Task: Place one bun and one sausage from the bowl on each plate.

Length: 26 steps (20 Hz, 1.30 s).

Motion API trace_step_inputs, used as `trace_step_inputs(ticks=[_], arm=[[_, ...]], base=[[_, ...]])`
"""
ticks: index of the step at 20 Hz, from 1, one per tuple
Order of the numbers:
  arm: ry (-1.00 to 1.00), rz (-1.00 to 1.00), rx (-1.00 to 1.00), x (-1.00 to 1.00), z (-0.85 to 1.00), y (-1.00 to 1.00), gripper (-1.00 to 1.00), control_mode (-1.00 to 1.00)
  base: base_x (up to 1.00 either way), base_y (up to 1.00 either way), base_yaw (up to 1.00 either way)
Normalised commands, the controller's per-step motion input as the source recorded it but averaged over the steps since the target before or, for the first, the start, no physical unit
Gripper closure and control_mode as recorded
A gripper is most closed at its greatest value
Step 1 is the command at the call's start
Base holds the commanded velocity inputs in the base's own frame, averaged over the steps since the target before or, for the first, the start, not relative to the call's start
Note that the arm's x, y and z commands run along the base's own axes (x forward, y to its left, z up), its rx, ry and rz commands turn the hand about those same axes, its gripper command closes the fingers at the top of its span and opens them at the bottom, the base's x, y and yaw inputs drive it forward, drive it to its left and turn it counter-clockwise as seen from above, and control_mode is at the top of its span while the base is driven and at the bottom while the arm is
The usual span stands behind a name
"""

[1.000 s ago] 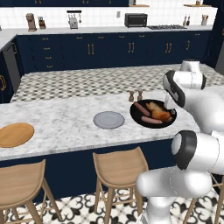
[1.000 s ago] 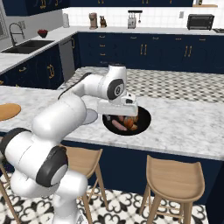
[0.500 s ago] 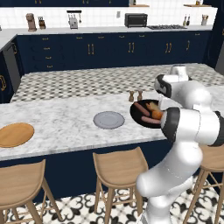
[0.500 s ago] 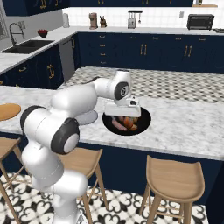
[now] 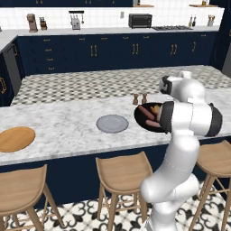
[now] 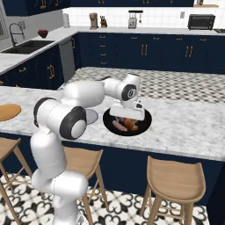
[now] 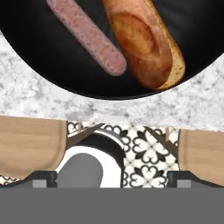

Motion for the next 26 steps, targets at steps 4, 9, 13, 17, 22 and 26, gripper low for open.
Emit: trace_step_inputs(ticks=[4, 9, 13, 17, 22, 26], arm=[[0.08, 0.0, 0.23, 0.22, -0.18, 0.0, -1.0, -1.0], [0.01, 0.0, 0.11, 0.37, -0.12, -0.06, -1.0, -1.0], [0.01, 0.0, 0.06, 0.36, -0.23, -0.05, -1.0, -1.0], [0.01, 0.0, 0.01, 0.24, -0.37, 0.0, -1.0, -1.0], [0.0, 0.0, 0.0, 0.29, -0.29, 0.0, -1.0, -1.0], [0.0, 0.0, 0.0, 0.14, -0.05, 0.0, -1.0, -1.0]], base=[[0.0, 0.0, 0.0], [0.0, 0.0, 0.0], [0.0, 0.0, 0.0], [0.0, 0.0, 0.0], [0.0, 0.0, 0.0], [0.0, 0.0, 0.0]])
